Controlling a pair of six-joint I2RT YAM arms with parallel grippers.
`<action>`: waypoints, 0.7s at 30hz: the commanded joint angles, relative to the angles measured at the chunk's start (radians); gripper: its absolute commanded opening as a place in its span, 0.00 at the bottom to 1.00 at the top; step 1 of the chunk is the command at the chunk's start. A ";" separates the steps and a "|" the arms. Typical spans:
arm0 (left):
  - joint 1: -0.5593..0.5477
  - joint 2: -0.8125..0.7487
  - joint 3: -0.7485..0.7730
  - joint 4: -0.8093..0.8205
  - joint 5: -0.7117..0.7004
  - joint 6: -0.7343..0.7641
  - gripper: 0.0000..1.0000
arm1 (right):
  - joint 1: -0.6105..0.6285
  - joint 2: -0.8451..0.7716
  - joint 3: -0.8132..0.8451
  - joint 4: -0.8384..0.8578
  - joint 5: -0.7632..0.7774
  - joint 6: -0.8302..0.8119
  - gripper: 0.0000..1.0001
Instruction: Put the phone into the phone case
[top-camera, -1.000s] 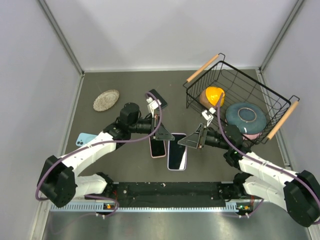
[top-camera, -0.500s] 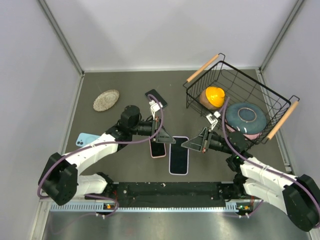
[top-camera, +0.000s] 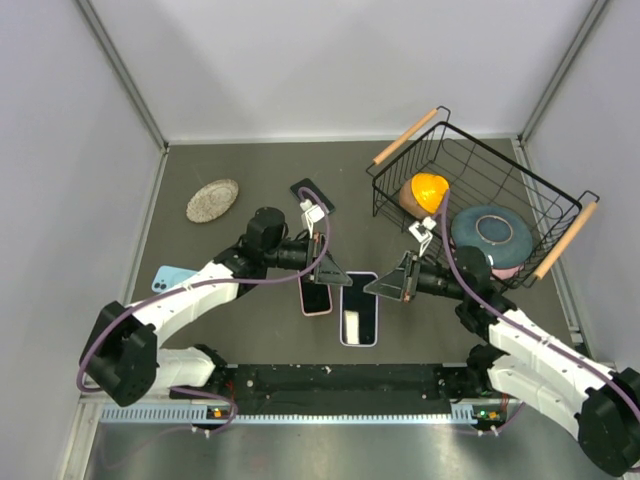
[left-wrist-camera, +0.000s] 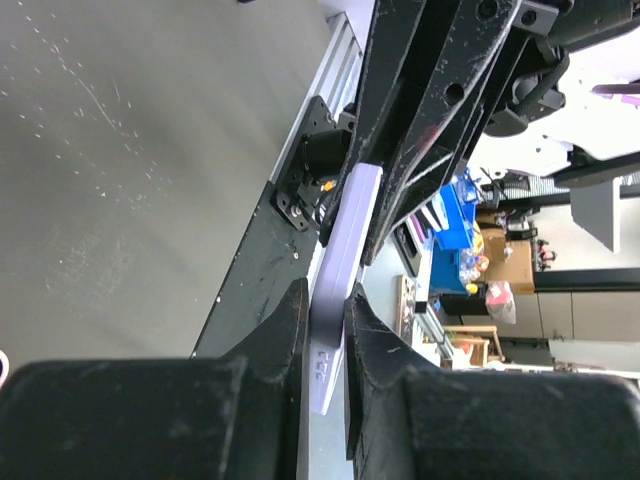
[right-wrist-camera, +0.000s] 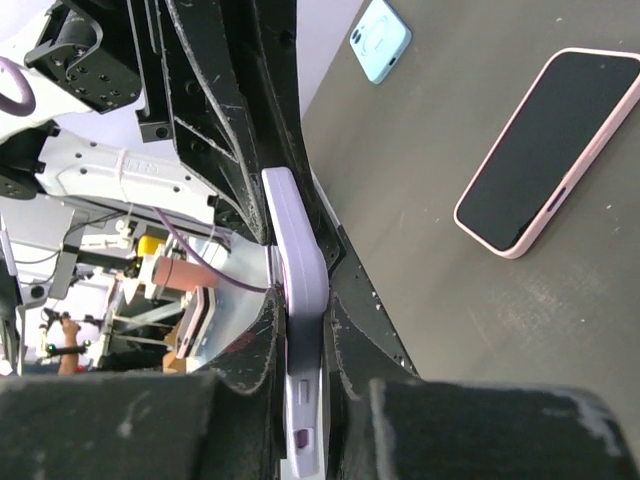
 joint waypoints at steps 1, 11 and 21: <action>0.012 0.023 0.010 -0.118 -0.099 -0.006 0.00 | -0.018 -0.025 -0.029 0.287 -0.037 0.036 0.00; 0.012 -0.031 -0.042 0.156 -0.069 -0.202 0.00 | -0.021 -0.019 -0.054 0.275 -0.057 0.047 0.45; 0.013 -0.042 -0.030 0.259 -0.080 -0.262 0.00 | -0.021 0.029 -0.180 0.447 -0.058 0.162 0.29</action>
